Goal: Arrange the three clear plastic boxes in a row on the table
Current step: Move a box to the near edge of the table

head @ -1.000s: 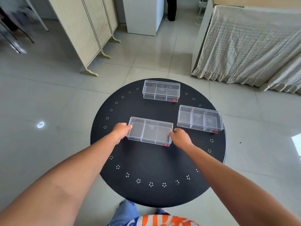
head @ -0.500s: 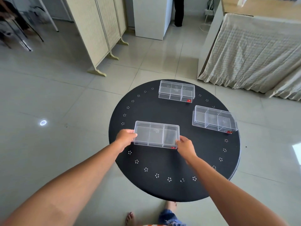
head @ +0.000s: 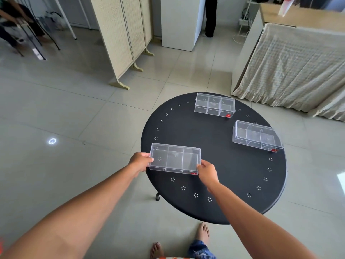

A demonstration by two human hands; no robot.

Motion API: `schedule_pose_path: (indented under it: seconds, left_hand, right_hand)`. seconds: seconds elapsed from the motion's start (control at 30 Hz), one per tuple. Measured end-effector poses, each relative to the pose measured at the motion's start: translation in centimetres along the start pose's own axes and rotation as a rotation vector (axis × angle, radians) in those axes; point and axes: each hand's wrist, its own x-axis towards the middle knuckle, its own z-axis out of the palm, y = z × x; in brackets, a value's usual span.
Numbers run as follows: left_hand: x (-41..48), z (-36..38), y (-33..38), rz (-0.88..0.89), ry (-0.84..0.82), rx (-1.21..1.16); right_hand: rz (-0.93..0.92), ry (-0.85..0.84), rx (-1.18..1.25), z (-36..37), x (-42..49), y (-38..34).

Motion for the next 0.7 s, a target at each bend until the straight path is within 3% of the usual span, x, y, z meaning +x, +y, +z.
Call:
schedule_pose_path:
  seconds: [0.1, 0.23, 0.43, 0.57, 0.7]
  left_hand:
    - [-0.2, 0.4, -0.2, -0.008, -0.053, -0.012]
    - [-0.1, 1.0, -0.3, 0.009, -0.002, 0.007]
    - [0.1, 1.5, 0.7, 0.022, 0.103, 0.247]
    - [0.0, 2.1, 3.5, 0.173, 0.240, 0.423]
    - [0.0, 4.4, 7.6, 0.344, 0.174, 0.472]
  right_hand:
    - [0.006, 0.015, -0.026, -0.1, 0.1, 0.0]
    - [0.003, 0.008, -0.083, -0.1, 0.2, 0.0]
    - [0.009, 0.019, -0.033, -0.5, 0.4, -0.1]
    - [-0.014, 0.160, -0.034, -2.8, 1.4, -0.5]
    - [-0.050, 0.297, -0.043, -7.0, 3.4, -1.1]
